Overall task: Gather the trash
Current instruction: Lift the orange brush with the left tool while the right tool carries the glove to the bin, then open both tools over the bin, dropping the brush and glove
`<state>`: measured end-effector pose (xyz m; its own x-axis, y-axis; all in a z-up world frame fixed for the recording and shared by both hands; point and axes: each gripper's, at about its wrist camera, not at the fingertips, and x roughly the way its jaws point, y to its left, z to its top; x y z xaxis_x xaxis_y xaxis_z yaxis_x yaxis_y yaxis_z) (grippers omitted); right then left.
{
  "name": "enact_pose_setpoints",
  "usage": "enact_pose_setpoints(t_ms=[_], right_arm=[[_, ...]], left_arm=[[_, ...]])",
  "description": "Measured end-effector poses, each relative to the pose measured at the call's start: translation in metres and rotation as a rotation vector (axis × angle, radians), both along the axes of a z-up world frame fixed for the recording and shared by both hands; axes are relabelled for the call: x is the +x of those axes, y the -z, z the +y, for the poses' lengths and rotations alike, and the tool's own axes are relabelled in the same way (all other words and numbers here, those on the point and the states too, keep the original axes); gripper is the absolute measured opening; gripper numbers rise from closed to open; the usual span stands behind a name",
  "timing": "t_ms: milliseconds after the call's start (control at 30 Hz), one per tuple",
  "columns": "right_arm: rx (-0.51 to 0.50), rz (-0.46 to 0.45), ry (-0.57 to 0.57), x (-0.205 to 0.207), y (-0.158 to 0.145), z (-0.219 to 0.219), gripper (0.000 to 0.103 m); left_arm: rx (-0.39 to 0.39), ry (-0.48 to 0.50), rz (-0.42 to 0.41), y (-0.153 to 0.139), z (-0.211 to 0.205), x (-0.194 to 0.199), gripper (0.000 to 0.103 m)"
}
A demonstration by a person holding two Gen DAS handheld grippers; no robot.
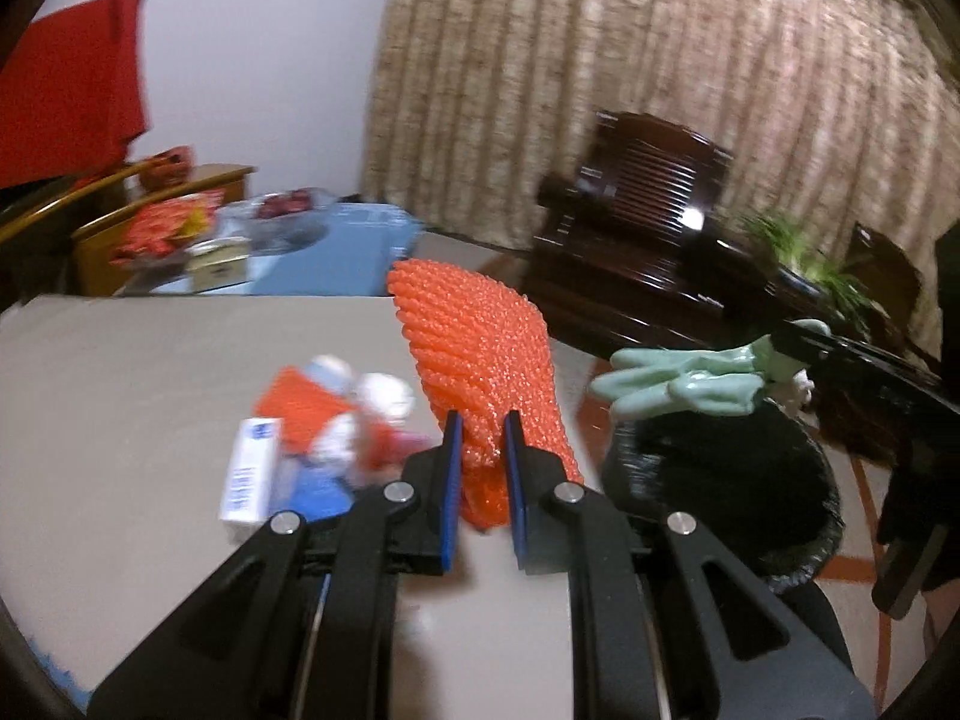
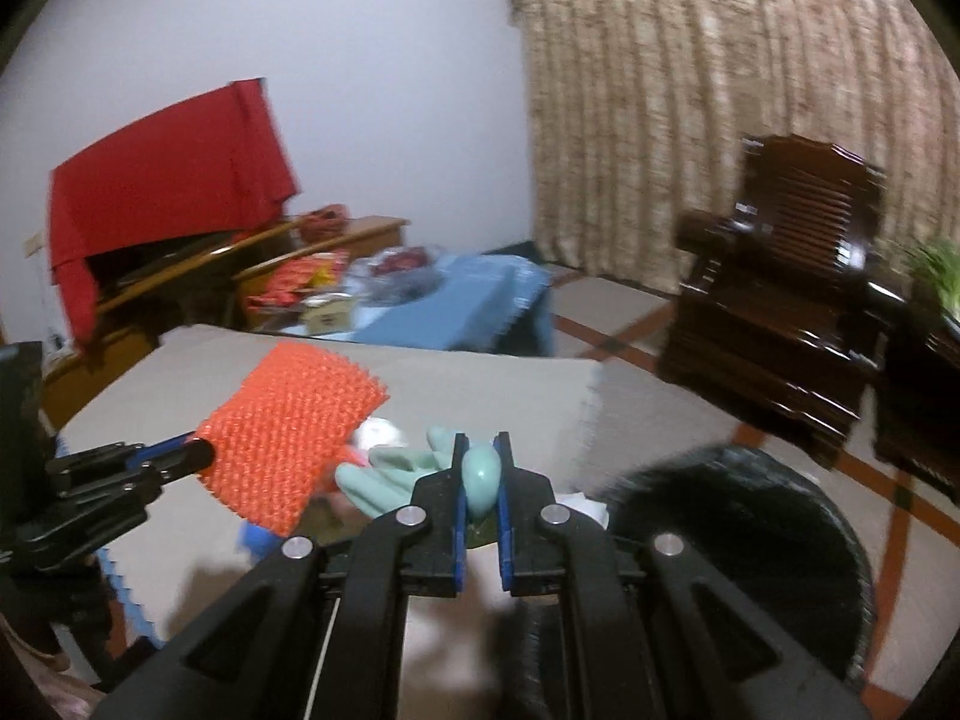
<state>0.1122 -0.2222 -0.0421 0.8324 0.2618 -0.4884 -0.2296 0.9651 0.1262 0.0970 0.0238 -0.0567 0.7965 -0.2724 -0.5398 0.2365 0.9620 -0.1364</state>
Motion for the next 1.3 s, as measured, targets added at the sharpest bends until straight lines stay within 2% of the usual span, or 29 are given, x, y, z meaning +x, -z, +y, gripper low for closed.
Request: enact_pose_setpoints(t_ms=[267,500,600,667,733,800,867,967,1067,1300], right_arm=[[-0.021,0.073,0.192,-0.005,0.032,-0.078,0.008],[-0.031,0.118,0.295,-0.015,0.053,-0.117,0.01],[-0.039,0.123,0.326,-0.021,0.059,-0.124,0.016],[-0.037,0.123,0.341,-0.023,0.061,-0.127,0.026],[-0.034,0.12,0.348,-0.025,0.059,-0.128,0.035],[-0.037,0.111,0.354,-0.026,0.057,-0.128,0.047],[-0.039,0.101,0.361,-0.026,0.054,-0.127,0.073],[-0.046,0.076,0.361,-0.027,0.05,-0.115,0.094],[-0.039,0.065,0.342,-0.024,0.049,-0.101,0.097],[-0.021,0.054,0.248,-0.009,0.053,-0.043,0.097]], left_arm=[[-0.01,0.217,0.041,0.021,-0.089,0.025,0.013],[-0.017,0.342,0.054,0.044,-0.15,0.037,0.014],[-0.025,0.368,0.06,0.05,-0.167,0.041,0.024],[-0.039,0.386,0.069,0.054,-0.176,0.043,0.037],[-0.039,0.389,0.071,0.056,-0.177,0.042,0.041],[-0.035,0.383,0.074,0.058,-0.173,0.04,0.046],[-0.033,0.355,0.067,0.058,-0.164,0.039,0.058],[-0.015,0.298,0.042,0.053,-0.143,0.031,0.072],[0.01,0.227,0.02,0.048,-0.114,0.021,0.082],[0.039,0.026,0.015,0.04,-0.034,0.013,0.085]])
